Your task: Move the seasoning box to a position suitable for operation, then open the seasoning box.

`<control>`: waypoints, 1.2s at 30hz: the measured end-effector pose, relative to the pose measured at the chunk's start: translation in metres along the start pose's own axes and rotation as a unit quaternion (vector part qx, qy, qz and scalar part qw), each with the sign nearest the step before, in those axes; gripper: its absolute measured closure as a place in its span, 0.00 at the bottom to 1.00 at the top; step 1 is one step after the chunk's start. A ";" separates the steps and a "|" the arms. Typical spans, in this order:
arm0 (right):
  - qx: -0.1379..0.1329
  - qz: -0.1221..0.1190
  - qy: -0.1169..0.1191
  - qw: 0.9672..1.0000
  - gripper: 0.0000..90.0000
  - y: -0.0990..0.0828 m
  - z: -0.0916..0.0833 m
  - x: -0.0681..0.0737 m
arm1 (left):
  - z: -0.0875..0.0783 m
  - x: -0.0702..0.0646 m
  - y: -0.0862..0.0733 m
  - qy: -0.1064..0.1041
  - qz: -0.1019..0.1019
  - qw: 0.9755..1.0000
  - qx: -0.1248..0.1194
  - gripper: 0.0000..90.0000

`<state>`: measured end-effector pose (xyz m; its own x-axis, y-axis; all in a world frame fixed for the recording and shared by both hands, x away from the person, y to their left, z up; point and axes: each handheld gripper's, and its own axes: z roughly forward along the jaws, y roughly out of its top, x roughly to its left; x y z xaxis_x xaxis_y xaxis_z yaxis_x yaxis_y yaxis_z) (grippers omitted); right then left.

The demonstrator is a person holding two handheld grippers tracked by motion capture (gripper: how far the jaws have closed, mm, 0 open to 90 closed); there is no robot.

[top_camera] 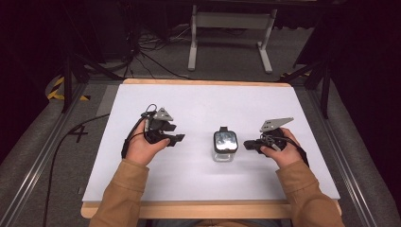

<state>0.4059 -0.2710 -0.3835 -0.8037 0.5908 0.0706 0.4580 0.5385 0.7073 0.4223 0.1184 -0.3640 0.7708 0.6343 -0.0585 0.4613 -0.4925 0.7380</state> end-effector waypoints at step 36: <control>-0.023 0.033 -0.027 0.999 0.95 -0.029 -0.040 0.006 | 0.088 -0.031 0.099 -0.124 0.009 0.992 -0.021 0.91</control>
<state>0.3731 -0.3072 -0.3754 -0.7510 0.6554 0.0809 0.4893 0.4700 0.7346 0.4830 -0.0024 -0.3482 0.8653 0.4574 -0.2053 0.4321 -0.4728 0.7679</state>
